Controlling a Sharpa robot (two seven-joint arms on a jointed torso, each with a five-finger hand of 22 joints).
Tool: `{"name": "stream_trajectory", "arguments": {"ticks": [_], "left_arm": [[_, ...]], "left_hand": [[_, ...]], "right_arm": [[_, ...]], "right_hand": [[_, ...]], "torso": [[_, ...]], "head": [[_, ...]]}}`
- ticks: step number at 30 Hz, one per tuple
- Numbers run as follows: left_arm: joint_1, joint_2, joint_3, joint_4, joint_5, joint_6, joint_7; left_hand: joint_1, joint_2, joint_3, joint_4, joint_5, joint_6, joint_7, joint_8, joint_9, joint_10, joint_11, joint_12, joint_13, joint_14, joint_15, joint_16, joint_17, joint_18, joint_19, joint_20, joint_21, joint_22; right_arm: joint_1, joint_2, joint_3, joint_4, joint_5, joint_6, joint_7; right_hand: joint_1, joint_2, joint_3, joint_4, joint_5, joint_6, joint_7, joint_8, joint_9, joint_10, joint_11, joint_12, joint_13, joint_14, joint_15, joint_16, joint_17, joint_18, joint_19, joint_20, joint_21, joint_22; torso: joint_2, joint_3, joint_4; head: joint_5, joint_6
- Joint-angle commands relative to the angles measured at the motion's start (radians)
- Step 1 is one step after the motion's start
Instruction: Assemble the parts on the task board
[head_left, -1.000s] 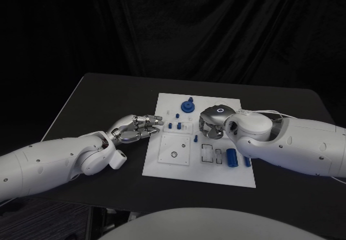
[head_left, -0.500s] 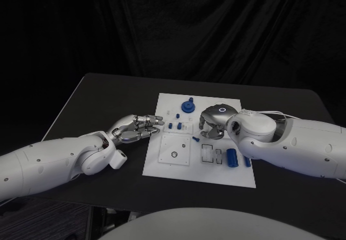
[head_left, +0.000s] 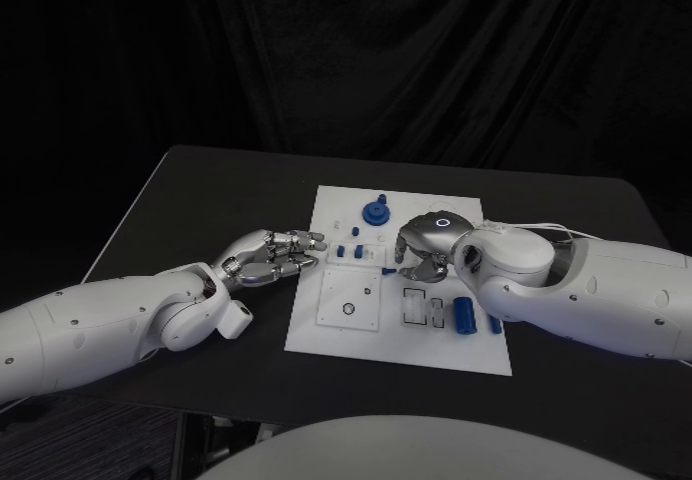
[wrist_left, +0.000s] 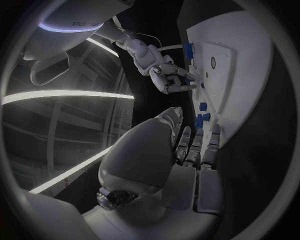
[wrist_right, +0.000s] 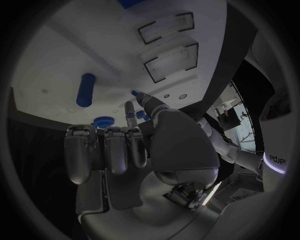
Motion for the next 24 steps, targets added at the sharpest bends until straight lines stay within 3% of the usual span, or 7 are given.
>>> {"name": "stream_trajectory", "arguments": {"ticks": [1,8,15,24], "left_arm": [[-0.002,0.0,0.001,0.003,0.007,0.009,0.012],[-0.002,0.001,0.001,0.003,0.007,0.01,0.011],[-0.002,0.002,0.001,0.003,0.007,0.011,0.01],[-0.002,0.005,0.001,0.001,0.007,0.013,0.01]], "left_hand": [[-0.002,0.008,0.007,-0.001,0.003,-0.001,0.005,0.005,-0.001,0.002,0.005,0.005,0.0,-0.001,0.004,0.006,0.002,-0.004,0.003,0.0,0.006,-0.001],[-0.002,0.008,0.007,-0.001,0.003,-0.001,0.005,0.005,-0.001,0.002,0.006,0.005,0.0,-0.001,0.004,0.007,0.002,-0.004,0.003,0.0,0.006,-0.003],[-0.002,0.009,0.008,-0.001,0.003,-0.001,0.006,0.005,-0.001,0.003,0.007,0.007,0.001,-0.002,0.004,0.007,0.002,-0.004,0.003,0.0,0.005,-0.004],[-0.002,0.009,0.008,-0.001,0.003,-0.001,0.006,0.005,-0.001,0.003,0.007,0.007,0.001,-0.002,0.004,0.007,0.002,-0.004,0.003,0.0,0.005,-0.004]], "right_arm": [[-0.004,0.001,0.0,0.001,0.005,0.005,0.038],[-0.01,0.01,-0.001,-0.011,0.006,-0.001,0.065],[-0.012,0.023,-0.001,-0.027,0.006,-0.003,0.065],[-0.024,0.041,-0.001,-0.045,0.006,-0.016,0.07]], "right_hand": [[0.016,0.003,-0.004,-0.005,-0.013,-0.003,-0.002,0.003,-0.002,0.106,0.005,0.003,0.263,0.106,0.006,0.003,0.263,-0.003,0.081,0.008,-0.004,0.246],[0.055,0.004,-0.004,-0.025,-0.032,-0.013,0.002,-0.002,-0.011,0.106,0.007,0.003,0.263,0.106,0.007,0.003,0.263,-0.002,0.079,0.009,-0.007,0.245],[0.06,0.003,-0.01,-0.023,-0.032,-0.05,0.014,-0.007,-0.03,0.106,0.017,0.003,0.263,0.106,0.016,0.003,0.263,0.0,0.074,0.016,-0.016,0.241],[0.055,0.006,-0.019,-0.014,-0.039,-0.041,0.013,0.002,-0.034,0.106,0.019,0.003,0.263,0.106,0.018,0.003,0.263,0.001,0.072,0.019,-0.02,0.24]], "torso": [[0.001,-0.0004,-0.002],[0.0,0.0,-0.0022],[-0.001,0.0007,-0.0041],[0.0,0.0005,-0.0017]], "head": [[0.001,0.0],[0.001,0.0],[0.0,0.0],[-0.001,0.0]]}}
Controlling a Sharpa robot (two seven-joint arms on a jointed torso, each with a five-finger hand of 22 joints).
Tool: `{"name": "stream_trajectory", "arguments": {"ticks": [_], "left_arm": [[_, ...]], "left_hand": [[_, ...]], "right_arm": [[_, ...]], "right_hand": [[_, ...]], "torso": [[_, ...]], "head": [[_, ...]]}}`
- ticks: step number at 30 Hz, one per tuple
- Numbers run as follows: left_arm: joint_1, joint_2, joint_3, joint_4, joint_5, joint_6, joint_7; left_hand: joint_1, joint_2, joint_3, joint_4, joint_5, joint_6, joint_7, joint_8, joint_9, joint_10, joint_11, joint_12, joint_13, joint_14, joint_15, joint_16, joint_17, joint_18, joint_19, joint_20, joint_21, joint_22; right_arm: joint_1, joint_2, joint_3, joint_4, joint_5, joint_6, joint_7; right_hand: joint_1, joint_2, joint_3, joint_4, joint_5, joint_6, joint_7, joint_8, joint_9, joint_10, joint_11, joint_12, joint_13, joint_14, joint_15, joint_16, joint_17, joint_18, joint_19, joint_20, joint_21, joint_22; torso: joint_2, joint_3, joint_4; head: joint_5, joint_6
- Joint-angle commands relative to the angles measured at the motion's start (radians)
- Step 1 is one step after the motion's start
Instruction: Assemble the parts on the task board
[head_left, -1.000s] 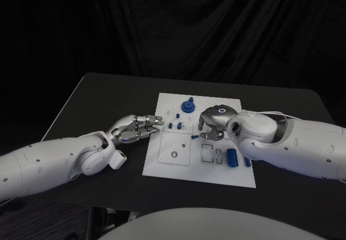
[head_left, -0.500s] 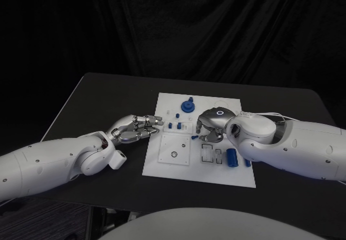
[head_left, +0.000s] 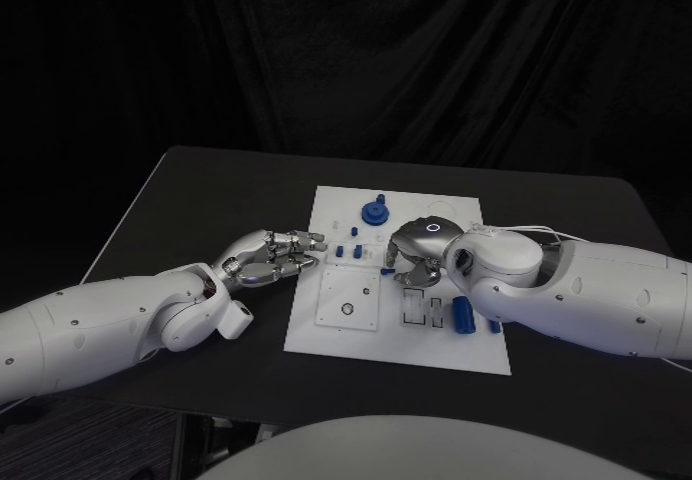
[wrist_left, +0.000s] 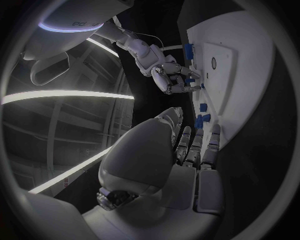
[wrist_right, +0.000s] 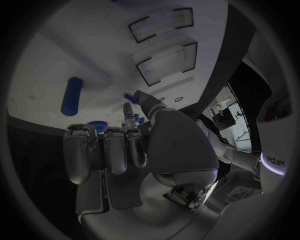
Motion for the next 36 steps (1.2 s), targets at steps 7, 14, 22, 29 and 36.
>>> {"name": "stream_trajectory", "arguments": {"ticks": [7,14,22,29,36], "left_arm": [[-0.002,0.003,0.001,0.0,0.007,0.014,0.01],[-0.003,0.004,0.001,-0.001,0.007,0.015,0.01],[-0.003,0.005,0.001,-0.002,0.007,0.016,0.008],[-0.004,0.006,0.001,-0.003,0.007,0.019,0.006],[-0.005,0.006,0.001,-0.004,0.007,0.019,0.005]], "left_hand": [[-0.002,0.009,0.006,0.002,0.003,0.0,0.007,0.006,-0.001,0.004,0.007,0.007,0.001,-0.001,0.003,0.007,0.002,-0.004,0.004,0.0,0.005,-0.001],[-0.003,0.01,0.008,0.001,0.003,0.0,0.009,0.006,-0.001,0.006,0.01,0.01,0.001,-0.001,0.002,0.008,0.002,-0.004,0.004,0.0,0.005,-0.002],[-0.003,0.01,0.009,0.001,0.003,0.001,0.011,0.007,-0.001,0.009,0.014,0.015,0.002,-0.002,0.0,0.009,0.002,-0.005,0.004,0.0,0.005,-0.004],[-0.003,0.009,0.01,0.001,0.003,0.002,0.011,0.007,-0.001,0.009,0.014,0.015,0.002,-0.002,0.0,0.009,0.002,-0.005,0.003,0.0,0.004,-0.005],[-0.004,0.009,0.011,0.001,0.003,0.002,0.013,0.008,-0.001,0.011,0.015,0.017,0.002,-0.002,-0.002,0.009,0.002,-0.005,0.004,0.0,0.004,-0.006]], "right_arm": [[-0.014,0.02,0.0,-0.016,-0.001,-0.032,0.016],[-0.019,0.031,0.0,-0.027,-0.001,-0.022,0.007],[-0.026,0.034,0.0,-0.031,-0.001,-0.009,0.003],[-0.027,0.032,0.0,-0.026,-0.001,-0.007,0.002],[-0.027,0.029,0.0,-0.022,-0.001,-0.019,0.0]], "right_hand": [[-0.004,0.01,-0.011,0.014,0.001,0.023,-0.005,0.009,-0.002,0.106,0.001,0.003,0.263,0.103,0.006,0.003,0.263,0.001,0.072,0.005,-0.005,0.24],[-0.012,0.015,-0.016,0.024,0.008,0.03,-0.008,0.011,-0.003,0.106,-0.002,0.003,0.263,0.103,0.004,0.003,0.263,0.003,0.07,0.004,-0.009,0.239],[-0.022,0.019,-0.023,0.036,0.019,0.04,-0.012,0.013,-0.004,0.106,-0.005,0.003,0.263,0.103,0.001,0.003,0.263,0.003,0.069,0.001,-0.011,0.238],[-0.013,0.022,-0.033,0.037,0.027,0.09,-0.032,0.034,0.005,0.106,-0.022,0.003,0.263,0.103,-0.013,0.003,0.263,0.004,0.069,-0.01,-0.012,0.237],[-0.015,0.016,-0.045,0.039,0.021,0.082,-0.032,0.027,0.007,0.106,-0.025,0.003,0.263,0.103,-0.017,0.003,0.263,0.006,0.064,-0.017,-0.021,0.234]], "torso": [[0.0,-0.0005,0.0019],[0.0,-0.0001,0.0012],[0.0,-0.0001,0.0013],[-0.001,-0.0006,0.0009],[0.0,0.001,-0.0001]], "head": [[0.001,0.0],[0.001,0.0],[0.004,0.0],[0.006,0.0],[0.005,0.0]]}}
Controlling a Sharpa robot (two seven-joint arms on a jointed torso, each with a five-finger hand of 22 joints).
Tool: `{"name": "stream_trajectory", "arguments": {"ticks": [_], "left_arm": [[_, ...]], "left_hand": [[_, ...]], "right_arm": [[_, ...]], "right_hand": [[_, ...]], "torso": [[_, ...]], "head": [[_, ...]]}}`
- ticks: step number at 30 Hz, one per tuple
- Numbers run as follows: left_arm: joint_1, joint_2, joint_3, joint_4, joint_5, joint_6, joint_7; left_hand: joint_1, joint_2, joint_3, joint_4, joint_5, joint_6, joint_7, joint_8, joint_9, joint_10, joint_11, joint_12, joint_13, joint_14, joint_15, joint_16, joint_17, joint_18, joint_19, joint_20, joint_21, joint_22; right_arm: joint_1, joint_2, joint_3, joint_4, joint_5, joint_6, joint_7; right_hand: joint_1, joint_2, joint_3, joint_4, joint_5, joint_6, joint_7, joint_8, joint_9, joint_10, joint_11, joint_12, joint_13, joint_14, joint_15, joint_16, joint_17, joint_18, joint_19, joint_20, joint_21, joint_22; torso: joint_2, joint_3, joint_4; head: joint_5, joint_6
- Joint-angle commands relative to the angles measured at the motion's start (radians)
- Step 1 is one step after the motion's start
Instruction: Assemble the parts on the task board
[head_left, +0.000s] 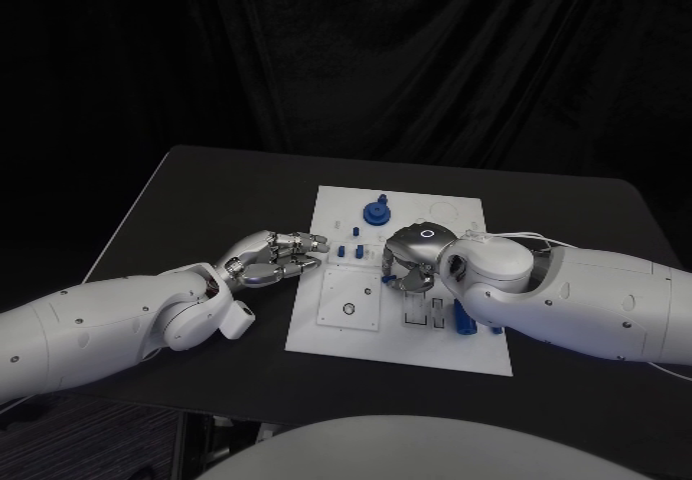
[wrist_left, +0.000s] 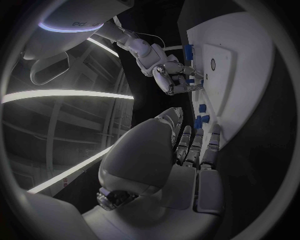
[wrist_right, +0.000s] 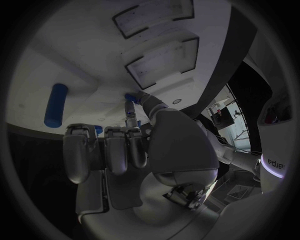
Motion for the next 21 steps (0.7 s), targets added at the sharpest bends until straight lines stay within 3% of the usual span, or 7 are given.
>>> {"name": "stream_trajectory", "arguments": {"ticks": [1,9,21], "left_arm": [[-0.002,0.002,0.001,0.001,0.007,0.013,0.008],[-0.003,0.001,0.001,0.001,0.007,0.014,0.006],[-0.004,0.001,0.001,0.002,0.007,0.014,0.005]], "left_hand": [[-0.004,0.009,0.005,0.001,0.003,-0.001,0.009,0.004,-0.001,0.0,0.005,0.006,0.001,-0.002,-0.002,0.005,0.002,-0.005,0.004,0.0,0.004,-0.001],[-0.004,0.009,0.006,0.001,0.003,0.0,0.01,0.005,-0.001,0.001,0.006,0.008,0.001,-0.003,-0.003,0.005,0.001,-0.005,0.003,0.0,0.004,-0.003],[-0.004,0.009,0.006,0.001,0.003,0.0,0.01,0.005,-0.001,0.001,0.006,0.008,0.001,-0.003,-0.003,0.005,0.001,-0.005,0.003,0.0,0.004,-0.003]], "right_arm": [[-0.004,-0.002,-0.001,0.003,-0.003,-0.01,-0.007],[-0.005,0.0,-0.001,0.01,-0.003,-0.03,0.005],[-0.005,0.009,-0.001,0.008,-0.003,-0.015,0.004]], "right_hand": [[0.003,-0.001,-0.006,0.001,-0.003,-0.016,0.002,-0.011,-0.003,0.106,-0.002,0.003,0.263,0.104,-0.008,0.003,0.263,0.007,0.062,-0.009,-0.006,0.233],[0.01,-0.003,-0.009,0.0,0.0,-0.046,0.013,-0.03,-0.012,0.106,0.008,0.003,0.263,0.104,-0.001,0.003,0.263,0.008,0.059,-0.005,-0.011,0.231],[0.019,-0.008,-0.011,-0.005,-0.003,-0.083,0.026,-0.04,-0.028,0.106,0.02,0.003,0.263,0.104,0.01,0.003,0.263,0.012,0.052,0.004,-0.024,0.226]], "torso": [[0.0,0.0013,-0.001],[0.001,0.0005,-0.0019],[0.0,0.0002,-0.0003]], "head": [[0.0,0.0],[0.002,0.0],[0.001,0.0]]}}
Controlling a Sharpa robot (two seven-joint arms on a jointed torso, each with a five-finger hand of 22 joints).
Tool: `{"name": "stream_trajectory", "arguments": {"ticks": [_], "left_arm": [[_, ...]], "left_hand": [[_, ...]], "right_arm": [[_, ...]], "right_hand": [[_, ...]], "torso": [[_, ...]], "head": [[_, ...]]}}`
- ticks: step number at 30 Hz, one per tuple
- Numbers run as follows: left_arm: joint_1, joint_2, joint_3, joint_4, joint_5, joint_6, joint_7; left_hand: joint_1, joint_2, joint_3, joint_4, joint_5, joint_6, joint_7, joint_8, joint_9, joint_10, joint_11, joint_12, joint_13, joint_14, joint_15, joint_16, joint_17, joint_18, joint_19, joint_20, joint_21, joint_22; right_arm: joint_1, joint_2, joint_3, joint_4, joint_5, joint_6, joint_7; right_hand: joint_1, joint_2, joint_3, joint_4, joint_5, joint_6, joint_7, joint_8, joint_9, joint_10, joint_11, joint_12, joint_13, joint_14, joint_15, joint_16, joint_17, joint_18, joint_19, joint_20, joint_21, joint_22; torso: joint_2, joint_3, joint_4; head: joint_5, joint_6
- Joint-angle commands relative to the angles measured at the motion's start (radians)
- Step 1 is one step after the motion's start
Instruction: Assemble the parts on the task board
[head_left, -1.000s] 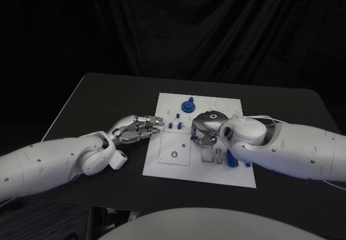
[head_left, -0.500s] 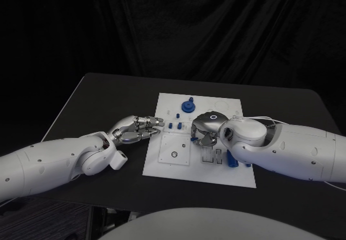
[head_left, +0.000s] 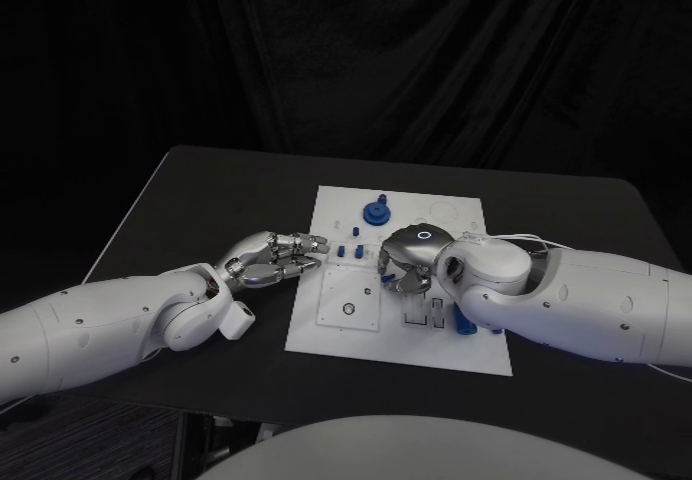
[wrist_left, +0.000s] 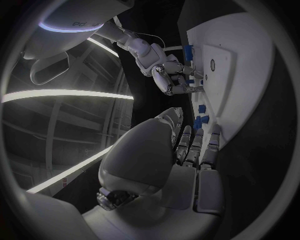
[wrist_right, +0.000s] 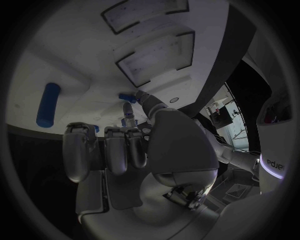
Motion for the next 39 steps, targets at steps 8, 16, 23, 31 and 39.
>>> {"name": "stream_trajectory", "arguments": {"ticks": [8,16,23,31,39], "left_arm": [[-0.002,0.0,0.001,0.004,0.007,0.011,0.007],[-0.002,0.0,0.001,0.004,0.007,0.012,0.006],[-0.002,0.001,0.001,0.002,0.007,0.014,0.005],[-0.003,0.001,0.001,0.002,0.007,0.015,0.004],[-0.003,0.0,0.001,0.004,0.007,0.008,0.01]], "left_hand": [[-0.004,0.009,0.006,0.001,0.003,0.003,0.007,0.005,-0.001,0.001,0.006,0.004,0.001,-0.003,-0.003,0.005,0.001,-0.005,0.003,0.0,0.004,-0.001],[-0.004,0.009,0.007,0.0,0.003,0.004,0.008,0.005,0.0,0.003,0.007,0.006,0.001,-0.003,-0.004,0.005,0.001,-0.006,0.004,0.0,0.004,-0.002],[-0.004,0.009,0.007,0.0,0.003,0.004,0.008,0.005,0.0,0.003,0.007,0.006,0.001,-0.003,-0.004,0.005,0.001,-0.006,0.004,0.0,0.004,-0.002],[-0.006,0.009,0.009,0.001,0.003,0.005,0.009,0.006,0.0,0.005,0.01,0.01,0.002,-0.004,-0.005,0.005,0.001,-0.006,0.004,0.0,0.003,-0.002],[-0.007,0.011,0.012,0.002,0.004,0.007,0.011,0.008,0.0,0.009,0.013,0.015,0.002,-0.003,-0.007,0.007,0.002,-0.006,0.008,0.0,0.004,0.001]], "right_arm": [[-0.003,0.007,0.0,-0.005,-0.003,0.007,0.002],[-0.003,0.007,0.0,-0.007,-0.003,0.023,0.003],[-0.004,0.005,0.0,-0.007,-0.003,0.03,0.001],[-0.004,-0.002,0.0,-0.005,-0.003,0.003,0.009],[-0.002,-0.023,0.0,0.009,-0.003,-0.079,0.047]], "right_hand": [[0.037,0.007,0.01,-0.02,0.026,0.014,-0.003,0.012,-0.003,0.104,0.007,0.003,0.263,0.104,0.012,0.003,0.263,0.013,0.053,0.012,-0.007,0.225],[0.064,0.017,0.017,-0.045,0.041,0.089,-0.027,0.05,0.023,0.104,-0.014,0.003,0.263,0.104,-0.005,0.003,0.263,0.013,0.053,0.0,-0.009,0.225],[0.064,0.018,0.015,-0.046,0.038,0.094,-0.028,0.053,0.027,0.104,-0.016,0.003,0.263,0.104,-0.007,0.003,0.263,0.014,0.052,-0.002,-0.011,0.224],[0.067,0.032,0.012,-0.045,0.019,0.112,-0.037,0.063,0.04,0.104,-0.023,0.003,0.263,0.104,-0.014,0.003,0.263,0.017,0.045,-0.009,-0.022,0.22],[0.077,0.044,0.007,-0.047,0.008,0.133,-0.046,0.075,0.056,0.104,-0.032,0.003,0.263,0.104,-0.021,0.003,0.263,0.018,0.043,-0.015,-0.026,0.219]], "torso": [[0.0,-0.0017,0.0017],[0.0,-0.0013,0.0019],[0.0,-0.0014,0.0011],[0.001,-0.0013,0.0],[0.0,0.0001,-0.0012]], "head": [[0.001,0.0],[0.001,0.0],[0.004,0.0],[0.005,0.0],[0.009,0.0]]}}
